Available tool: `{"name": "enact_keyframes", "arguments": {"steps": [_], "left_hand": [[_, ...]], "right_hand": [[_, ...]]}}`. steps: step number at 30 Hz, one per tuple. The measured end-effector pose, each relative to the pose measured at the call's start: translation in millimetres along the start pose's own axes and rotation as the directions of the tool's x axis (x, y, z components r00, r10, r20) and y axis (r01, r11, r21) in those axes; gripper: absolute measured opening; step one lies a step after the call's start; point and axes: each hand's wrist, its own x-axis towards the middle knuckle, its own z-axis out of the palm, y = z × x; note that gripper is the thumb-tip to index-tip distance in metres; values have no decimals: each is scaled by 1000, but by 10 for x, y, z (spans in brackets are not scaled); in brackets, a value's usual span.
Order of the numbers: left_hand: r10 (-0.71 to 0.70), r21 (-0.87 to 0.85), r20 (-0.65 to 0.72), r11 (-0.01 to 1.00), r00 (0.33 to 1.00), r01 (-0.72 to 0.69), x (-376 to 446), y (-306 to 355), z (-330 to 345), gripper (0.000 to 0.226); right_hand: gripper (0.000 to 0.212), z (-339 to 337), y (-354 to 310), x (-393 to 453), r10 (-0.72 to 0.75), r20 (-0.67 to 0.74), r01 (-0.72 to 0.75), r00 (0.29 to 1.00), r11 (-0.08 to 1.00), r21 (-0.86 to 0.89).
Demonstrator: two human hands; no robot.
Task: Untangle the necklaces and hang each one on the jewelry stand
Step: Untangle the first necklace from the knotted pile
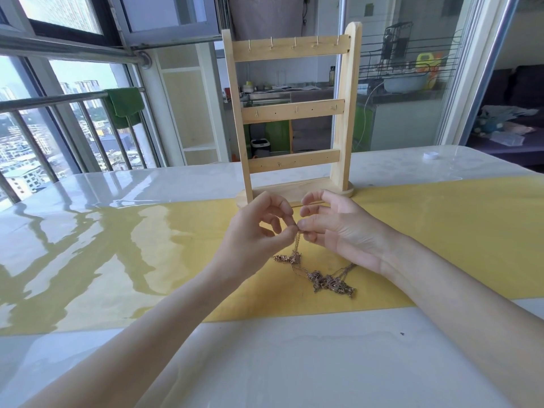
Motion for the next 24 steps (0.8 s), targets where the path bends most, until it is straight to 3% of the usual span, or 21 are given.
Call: {"name": "enact_keyframes", "arguments": {"steps": [12,19,24], "left_hand": [[-116,-104,105,987,988,127,-18,-39,39,25],[-146,-140,-30,980,989,140,6,-1,48,25],[-235,-271,-15,937,972,223,11,11,7,20]], "right_hand": [[27,23,25,-1,27,51,-18,998,987,-161],[24,-11,2,9,-70,-38,66,997,994,-89],[23,6,0,8,-90,-1,90,996,992,-83]]}}
